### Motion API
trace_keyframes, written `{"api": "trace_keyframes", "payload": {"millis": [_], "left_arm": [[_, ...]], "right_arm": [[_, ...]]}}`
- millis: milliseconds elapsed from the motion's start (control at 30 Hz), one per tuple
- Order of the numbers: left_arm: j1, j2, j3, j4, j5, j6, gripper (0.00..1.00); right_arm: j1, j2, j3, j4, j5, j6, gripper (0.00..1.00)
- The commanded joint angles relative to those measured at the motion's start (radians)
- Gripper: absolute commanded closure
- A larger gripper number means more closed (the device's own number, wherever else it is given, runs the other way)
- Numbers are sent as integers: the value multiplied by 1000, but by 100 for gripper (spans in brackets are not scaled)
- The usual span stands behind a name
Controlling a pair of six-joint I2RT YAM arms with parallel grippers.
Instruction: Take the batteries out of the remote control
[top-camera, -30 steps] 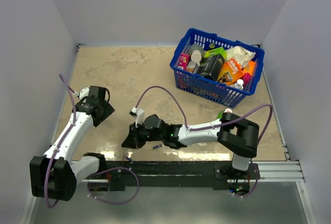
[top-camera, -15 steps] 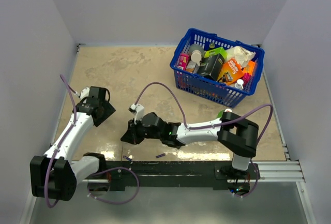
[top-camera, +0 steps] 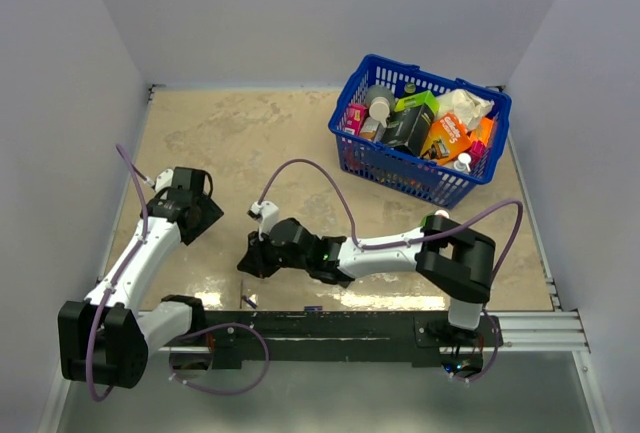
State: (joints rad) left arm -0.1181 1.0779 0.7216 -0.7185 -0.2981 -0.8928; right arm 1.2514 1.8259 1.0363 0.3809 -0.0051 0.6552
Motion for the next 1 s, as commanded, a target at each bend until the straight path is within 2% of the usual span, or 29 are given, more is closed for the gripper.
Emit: {"api": "trace_keyframes", "payload": {"millis": [0, 733, 967], "left_arm": [[9, 2, 4, 22, -3, 26, 33], [9, 7, -39, 60, 42, 32, 33], [9, 27, -53, 114, 117, 89, 33]], "right_arm": [[2, -7, 27, -31, 74, -43, 100], [-26, -223, 42, -295, 333, -163, 100], [-35, -349, 41, -479, 252, -223, 100]]}}
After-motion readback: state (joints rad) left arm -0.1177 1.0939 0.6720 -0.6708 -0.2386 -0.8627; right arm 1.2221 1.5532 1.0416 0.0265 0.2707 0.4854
